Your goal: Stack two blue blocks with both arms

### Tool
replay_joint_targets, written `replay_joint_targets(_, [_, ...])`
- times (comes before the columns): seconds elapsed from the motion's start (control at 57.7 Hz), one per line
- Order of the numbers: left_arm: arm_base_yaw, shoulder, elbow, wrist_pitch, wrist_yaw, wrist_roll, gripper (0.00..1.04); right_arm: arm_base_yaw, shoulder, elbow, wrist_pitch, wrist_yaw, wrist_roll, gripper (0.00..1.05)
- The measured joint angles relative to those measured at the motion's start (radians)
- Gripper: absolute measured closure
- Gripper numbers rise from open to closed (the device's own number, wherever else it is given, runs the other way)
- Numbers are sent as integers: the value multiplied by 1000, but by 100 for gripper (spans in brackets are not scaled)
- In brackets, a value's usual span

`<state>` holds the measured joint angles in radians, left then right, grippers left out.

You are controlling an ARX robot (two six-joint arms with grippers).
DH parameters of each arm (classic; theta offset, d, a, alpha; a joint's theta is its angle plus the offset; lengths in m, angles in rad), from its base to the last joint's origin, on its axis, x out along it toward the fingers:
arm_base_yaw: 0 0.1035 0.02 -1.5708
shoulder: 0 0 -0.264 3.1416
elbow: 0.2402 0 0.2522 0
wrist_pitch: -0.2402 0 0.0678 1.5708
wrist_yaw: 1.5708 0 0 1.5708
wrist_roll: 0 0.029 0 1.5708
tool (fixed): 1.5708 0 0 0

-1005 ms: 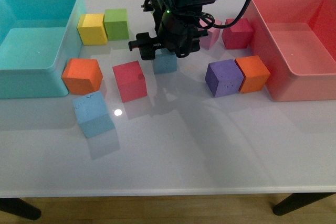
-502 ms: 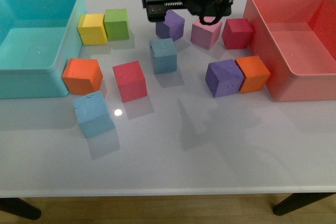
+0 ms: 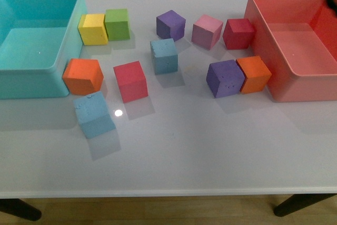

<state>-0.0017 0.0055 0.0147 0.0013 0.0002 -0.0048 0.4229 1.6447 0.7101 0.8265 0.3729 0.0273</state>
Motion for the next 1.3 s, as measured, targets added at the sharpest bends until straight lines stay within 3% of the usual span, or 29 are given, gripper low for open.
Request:
replay_joint_targets(0.035, [0,0,0,0,0,0,9,-25,-49,-83,104,0,-5,38])
replay_joint_targets(0.121, [0,0,0,0,0,0,9,-74,-135,-204,195,-25,-11,52])
replay_joint_targets(0.398, [0,0,0,0,0,0,9,-198,-369,-460,191,-161,-25,103])
replay_joint_targets(0.606, [0,0,0,0,0,0,9,-276,-505,-593,193,-229,-24,103])
replay_joint_targets(0.866, [0,0,0,0,0,0,9,-330,-716,-665,42,-285,-24,103])
replay_joint_targets(0.918, [0,0,0,0,0,0,9,-386,-782,-679,-14,-360,-24,103])
replay_joint_targets(0.97, [0,0,0,0,0,0,9,-413,-837,-684,-60,-365,-24,103])
replay_joint_targets(1.299, [0,0,0,0,0,0,9,-419,-1096,-686,-288,-373,-24,103])
